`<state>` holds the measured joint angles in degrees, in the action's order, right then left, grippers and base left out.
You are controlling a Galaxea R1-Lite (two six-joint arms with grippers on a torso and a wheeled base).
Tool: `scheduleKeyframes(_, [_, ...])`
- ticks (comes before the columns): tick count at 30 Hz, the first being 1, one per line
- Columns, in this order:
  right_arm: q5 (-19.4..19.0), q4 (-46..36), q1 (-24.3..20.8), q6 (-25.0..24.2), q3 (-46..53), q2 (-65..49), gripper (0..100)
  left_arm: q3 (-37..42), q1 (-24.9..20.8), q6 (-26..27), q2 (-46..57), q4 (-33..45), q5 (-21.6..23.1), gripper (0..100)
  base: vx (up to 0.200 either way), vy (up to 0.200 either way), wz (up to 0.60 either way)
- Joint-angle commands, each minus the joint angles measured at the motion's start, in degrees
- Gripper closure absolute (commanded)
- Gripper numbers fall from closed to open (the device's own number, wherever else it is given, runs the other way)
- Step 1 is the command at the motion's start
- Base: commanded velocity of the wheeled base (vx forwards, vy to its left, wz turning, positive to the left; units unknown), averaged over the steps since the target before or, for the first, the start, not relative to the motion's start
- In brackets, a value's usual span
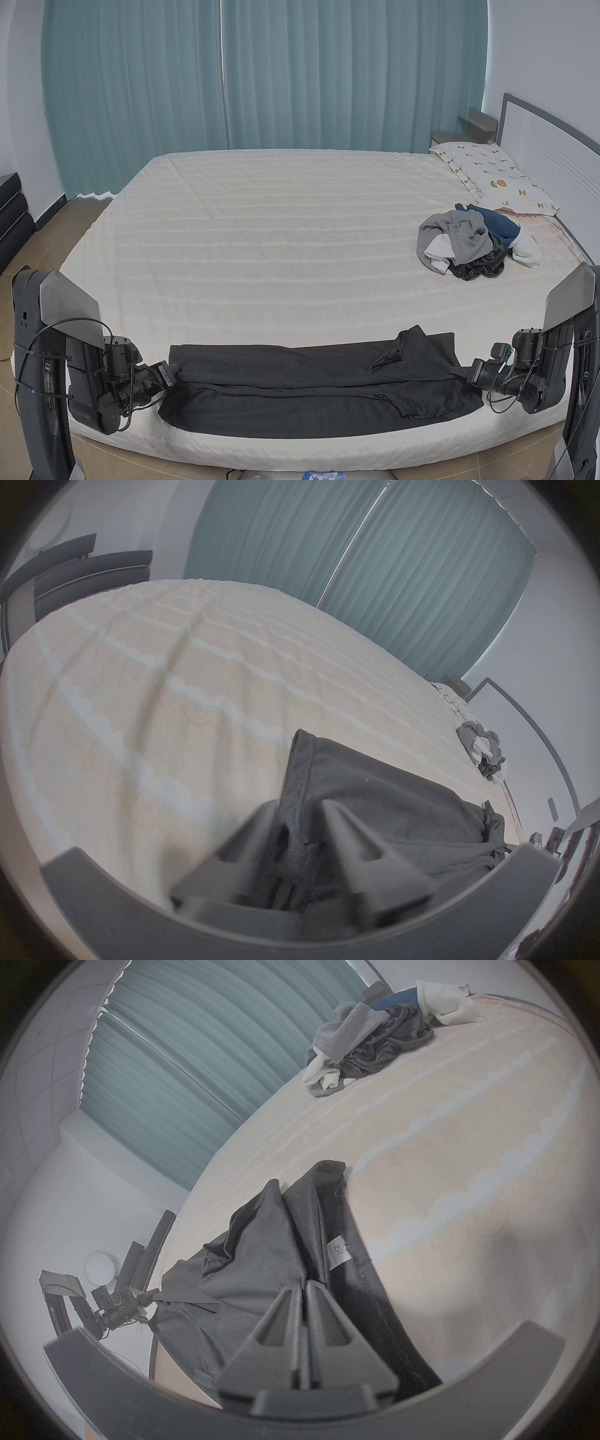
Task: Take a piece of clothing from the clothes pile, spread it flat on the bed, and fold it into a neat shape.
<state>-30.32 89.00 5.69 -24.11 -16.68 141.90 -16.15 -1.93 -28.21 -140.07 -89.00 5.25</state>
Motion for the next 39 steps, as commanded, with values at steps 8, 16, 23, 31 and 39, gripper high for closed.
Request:
scheduleKeyframes(8, [-0.2, 0.4, 1.3, -6.7, -0.7, -7.7, 0, 5.3, 1.8, -0.5, 10.3, -1.0, 4.9, 0, 0.0, 0.0, 0.0])
scheduleKeyframes(16, [-0.1, 0.4, 1.7, -10.8, -5.0, -5.1, 0, -0.4, 2.5, -5.3, 8.2, -1.0, 5.2, 0, 0.0, 0.0, 0.0])
scheduleKeyframes(23, [-0.1, -1.0, 1.3, -13.6, -10.0, -2.2, 0, -10.8, 1.8, -8.5, 4.5, 7.3, 4.9, 0, 0.0, 0.0, 0.0])
scheduleKeyframes(31, [-0.1, -8.7, 1.3, -18.9, -15.2, -2.2, 0, -22.5, 1.3, -17.8, 5.0, 25.8, 4.2, 0, 0.0, 0.0, 0.0])
scheduleKeyframes(39, [-0.1, -8.3, 1.2, -19.0, -15.1, -2.1, 0, -22.6, 0.9, -17.7, 4.8, 25.8, 4.2, 0, 0.0, 0.0, 0.0])
